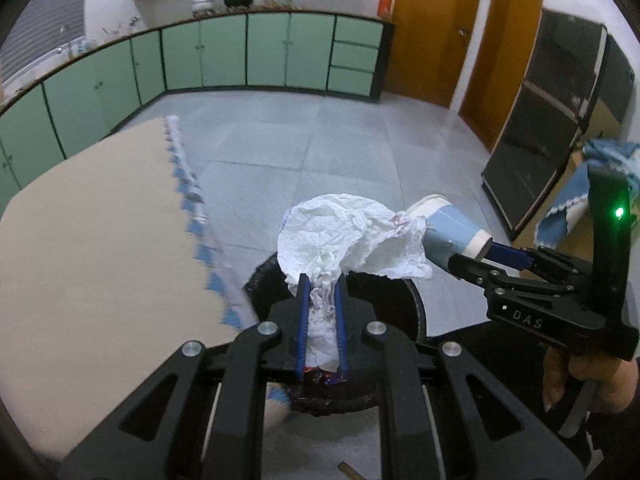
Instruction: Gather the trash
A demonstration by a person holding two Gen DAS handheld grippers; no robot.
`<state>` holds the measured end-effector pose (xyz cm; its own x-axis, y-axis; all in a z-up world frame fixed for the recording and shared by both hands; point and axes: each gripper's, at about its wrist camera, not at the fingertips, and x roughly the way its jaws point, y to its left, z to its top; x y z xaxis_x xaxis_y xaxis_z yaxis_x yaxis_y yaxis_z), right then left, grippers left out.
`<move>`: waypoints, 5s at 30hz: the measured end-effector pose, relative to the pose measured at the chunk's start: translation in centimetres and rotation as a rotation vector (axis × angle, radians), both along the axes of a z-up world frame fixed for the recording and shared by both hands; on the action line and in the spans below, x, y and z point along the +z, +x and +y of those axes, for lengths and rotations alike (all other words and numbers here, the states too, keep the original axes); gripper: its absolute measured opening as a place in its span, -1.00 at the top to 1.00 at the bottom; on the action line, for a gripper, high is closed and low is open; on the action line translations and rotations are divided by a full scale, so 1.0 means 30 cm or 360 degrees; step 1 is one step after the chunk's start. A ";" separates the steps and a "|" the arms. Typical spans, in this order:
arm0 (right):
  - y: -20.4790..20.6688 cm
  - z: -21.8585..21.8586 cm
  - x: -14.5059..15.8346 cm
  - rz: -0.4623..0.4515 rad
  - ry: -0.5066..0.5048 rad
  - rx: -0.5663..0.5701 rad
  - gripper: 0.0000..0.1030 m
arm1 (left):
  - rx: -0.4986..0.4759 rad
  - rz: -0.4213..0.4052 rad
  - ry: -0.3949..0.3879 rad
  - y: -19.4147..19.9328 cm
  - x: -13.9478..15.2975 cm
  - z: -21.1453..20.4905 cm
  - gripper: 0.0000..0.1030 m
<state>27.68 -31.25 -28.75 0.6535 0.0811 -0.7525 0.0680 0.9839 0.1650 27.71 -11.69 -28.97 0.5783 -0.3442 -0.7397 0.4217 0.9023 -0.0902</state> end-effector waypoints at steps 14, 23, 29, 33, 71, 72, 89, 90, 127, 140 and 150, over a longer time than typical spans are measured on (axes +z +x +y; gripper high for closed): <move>0.137 -0.042 -0.241 0.0249 0.0076 -0.0059 -0.04 | -0.0040 0.0222 0.0185 0.185 -0.300 -0.154 0.73; 0.116 -0.096 -0.253 0.0242 0.0135 -0.0135 -0.08 | 0.0005 0.0271 0.0207 0.259 -0.352 -0.158 0.43; 0.122 -0.093 -0.248 0.0223 0.0123 -0.0149 -0.08 | -0.0011 0.0248 0.0190 0.251 -0.339 -0.165 0.15; 0.118 -0.096 -0.247 0.0218 0.0112 -0.0167 -0.14 | 0.0024 0.0178 0.0205 0.223 -0.304 -0.146 -0.26; -0.399 0.305 0.563 -0.0527 -0.0345 -0.0004 -0.88 | 0.0683 -0.0461 0.0045 -0.482 0.578 0.362 -0.89; -0.418 0.304 0.589 -0.0545 -0.0327 -0.0006 -0.88 | 0.0690 -0.0474 0.0048 -0.498 0.594 0.365 -0.89; -0.770 0.296 0.901 -0.0946 -0.0275 -0.0246 -0.88 | 0.0914 -0.0858 0.0028 -0.853 0.884 0.431 -0.89; -0.774 0.297 0.903 -0.0954 -0.0281 -0.0259 -0.88 | 0.0935 -0.0879 0.0025 -0.874 0.892 0.439 -0.89; -0.765 0.320 0.895 -0.0976 -0.0323 -0.0441 -0.88 | 0.0963 -0.0873 0.0019 -0.855 0.835 0.439 -0.89; -0.809 0.326 0.915 -0.1047 -0.0349 -0.0455 -0.88 | 0.0981 -0.0918 0.0011 -0.898 0.877 0.444 -0.89; -0.828 0.328 0.930 -0.1080 -0.0349 -0.0469 -0.88 | 0.0978 -0.0957 0.0006 -0.926 0.904 0.443 -0.89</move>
